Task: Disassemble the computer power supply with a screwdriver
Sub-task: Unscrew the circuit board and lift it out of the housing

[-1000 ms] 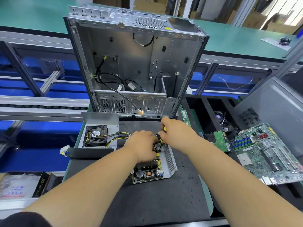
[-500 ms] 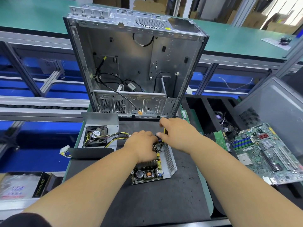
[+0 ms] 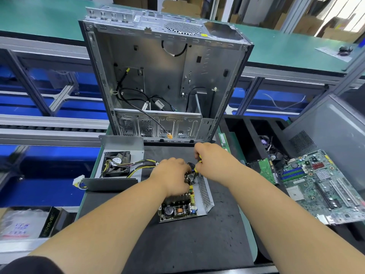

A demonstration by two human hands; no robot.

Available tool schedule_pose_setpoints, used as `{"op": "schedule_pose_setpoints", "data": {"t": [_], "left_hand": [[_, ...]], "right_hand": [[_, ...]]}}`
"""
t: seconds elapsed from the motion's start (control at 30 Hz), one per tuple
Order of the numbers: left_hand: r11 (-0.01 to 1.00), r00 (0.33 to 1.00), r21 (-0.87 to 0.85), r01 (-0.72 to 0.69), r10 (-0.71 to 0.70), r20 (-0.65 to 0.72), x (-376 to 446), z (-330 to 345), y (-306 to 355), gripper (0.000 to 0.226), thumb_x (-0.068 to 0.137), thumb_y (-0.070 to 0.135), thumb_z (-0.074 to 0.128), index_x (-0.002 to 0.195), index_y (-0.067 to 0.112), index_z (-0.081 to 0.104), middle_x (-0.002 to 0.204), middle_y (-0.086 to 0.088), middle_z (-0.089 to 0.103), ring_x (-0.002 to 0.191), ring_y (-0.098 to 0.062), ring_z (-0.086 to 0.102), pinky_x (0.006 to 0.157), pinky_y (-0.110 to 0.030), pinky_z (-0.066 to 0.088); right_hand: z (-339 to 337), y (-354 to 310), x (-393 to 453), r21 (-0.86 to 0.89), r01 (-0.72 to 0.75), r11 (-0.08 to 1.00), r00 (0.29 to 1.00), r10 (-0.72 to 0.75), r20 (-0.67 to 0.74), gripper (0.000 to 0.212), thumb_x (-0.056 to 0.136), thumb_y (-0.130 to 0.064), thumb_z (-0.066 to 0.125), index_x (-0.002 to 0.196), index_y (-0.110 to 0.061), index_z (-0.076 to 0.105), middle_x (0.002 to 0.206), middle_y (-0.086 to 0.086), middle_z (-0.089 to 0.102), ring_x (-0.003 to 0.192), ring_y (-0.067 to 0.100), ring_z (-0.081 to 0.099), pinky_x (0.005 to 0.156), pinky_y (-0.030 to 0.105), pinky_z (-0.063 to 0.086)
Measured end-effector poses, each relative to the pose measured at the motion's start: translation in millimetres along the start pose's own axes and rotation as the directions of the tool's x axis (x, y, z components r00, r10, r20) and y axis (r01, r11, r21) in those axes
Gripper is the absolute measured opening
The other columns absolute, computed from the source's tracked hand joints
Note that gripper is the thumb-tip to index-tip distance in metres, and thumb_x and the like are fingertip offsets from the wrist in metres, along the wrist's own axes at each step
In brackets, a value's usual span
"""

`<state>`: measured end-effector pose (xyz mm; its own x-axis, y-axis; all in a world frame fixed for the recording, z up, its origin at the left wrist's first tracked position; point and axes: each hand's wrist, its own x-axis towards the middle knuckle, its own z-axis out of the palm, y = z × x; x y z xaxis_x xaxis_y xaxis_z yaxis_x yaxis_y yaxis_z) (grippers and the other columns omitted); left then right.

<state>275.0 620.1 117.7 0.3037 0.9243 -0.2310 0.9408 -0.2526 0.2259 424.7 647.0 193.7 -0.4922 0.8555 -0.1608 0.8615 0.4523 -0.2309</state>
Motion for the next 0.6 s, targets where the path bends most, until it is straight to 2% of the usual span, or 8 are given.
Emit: {"op": "schedule_pose_setpoints", "data": {"t": [0.1, 0.17, 0.23, 0.3, 0.37, 0.53, 0.6], "left_hand": [[1.0, 1.0, -0.006, 0.001, -0.001, 0.002, -0.6, -0.4, 0.0, 0.052, 0.08, 0.04, 0.058, 0.129, 0.026, 0.055, 0.12, 0.0, 0.055, 0.113, -0.027, 0.05, 0.094, -0.038, 0.038], [1.0, 1.0, -0.008, -0.001, 0.001, 0.007, -0.9, 0.2, -0.2, 0.054, 0.08, 0.04, 0.058, 0.133, 0.027, 0.053, 0.122, 0.001, 0.055, 0.114, -0.027, 0.05, 0.095, -0.039, 0.038], [1.0, 1.0, -0.006, -0.003, 0.003, 0.009, -0.7, 0.3, -0.5, 0.058, 0.08, 0.041, 0.057, 0.137, 0.03, 0.052, 0.125, 0.002, 0.055, 0.116, -0.026, 0.049, 0.097, -0.039, 0.038], [1.0, 1.0, -0.002, -0.001, 0.001, 0.005, -0.3, 0.0, -0.3, 0.058, 0.08, 0.041, 0.058, 0.136, 0.03, 0.053, 0.127, 0.002, 0.055, 0.117, -0.025, 0.049, 0.097, -0.039, 0.039], [1.0, 1.0, -0.001, 0.0, 0.0, 0.004, 0.0, -0.2, 0.0, 0.057, 0.079, 0.041, 0.058, 0.135, 0.03, 0.054, 0.127, 0.002, 0.055, 0.118, -0.025, 0.049, 0.098, -0.039, 0.04], [1.0, 1.0, -0.005, 0.001, -0.001, 0.006, -0.1, 0.0, -0.1, 0.057, 0.079, 0.042, 0.058, 0.134, 0.029, 0.055, 0.128, 0.002, 0.055, 0.118, -0.025, 0.049, 0.099, -0.04, 0.041], [1.0, 1.0, -0.005, 0.002, -0.002, 0.001, -0.1, 0.4, -0.1, 0.057, 0.079, 0.042, 0.058, 0.134, 0.029, 0.055, 0.128, 0.002, 0.055, 0.119, -0.025, 0.049, 0.099, -0.04, 0.041]], "right_hand": [[2.4, -0.7, -1.8, -0.093, -0.006, 0.996, 1.0, 0.005, -0.015, 0.015, 0.092, -0.028, 0.053, 0.098, -0.014, 0.05, 0.103, 0.006, 0.059, 0.096, 0.026, 0.055, 0.07, 0.033, 0.039], [6.0, 0.8, -2.5, -0.247, -0.004, 0.969, 0.997, -0.017, -0.081, 0.027, 0.099, -0.043, 0.045, 0.095, -0.017, 0.042, 0.099, 0.005, 0.061, 0.092, 0.029, 0.058, 0.068, 0.035, 0.038], [7.6, 2.4, -0.8, -0.336, -0.008, 0.942, 0.993, -0.034, -0.117, 0.032, 0.103, -0.048, 0.036, 0.097, -0.017, 0.042, 0.096, 0.005, 0.063, 0.088, 0.03, 0.06, 0.065, 0.035, 0.035], [7.1, 3.2, 1.4, -0.296, -0.002, 0.955, 0.995, -0.028, -0.097, 0.031, 0.104, -0.043, 0.038, 0.106, -0.013, 0.045, 0.098, 0.007, 0.064, 0.086, 0.03, 0.058, 0.065, 0.034, 0.035], [5.4, 2.6, 1.4, -0.166, -0.012, 0.986, 0.998, 0.001, -0.065, 0.027, 0.102, -0.038, 0.046, 0.11, -0.012, 0.045, 0.097, 0.007, 0.063, 0.083, 0.027, 0.055, 0.064, 0.034, 0.036], [3.3, 2.2, -1.6, -0.019, -0.036, 0.999, 0.998, 0.034, -0.053, 0.02, 0.097, -0.031, 0.057, 0.099, -0.017, 0.043, 0.085, 0.0, 0.054, 0.08, 0.024, 0.05, 0.063, 0.033, 0.033], [1.5, 2.8, -2.0, -0.01, -0.041, 0.999, 0.998, 0.041, -0.053, 0.017, 0.096, -0.028, 0.059, 0.101, -0.017, 0.047, 0.089, 0.0, 0.053, 0.083, 0.023, 0.049, 0.066, 0.032, 0.034]]}}
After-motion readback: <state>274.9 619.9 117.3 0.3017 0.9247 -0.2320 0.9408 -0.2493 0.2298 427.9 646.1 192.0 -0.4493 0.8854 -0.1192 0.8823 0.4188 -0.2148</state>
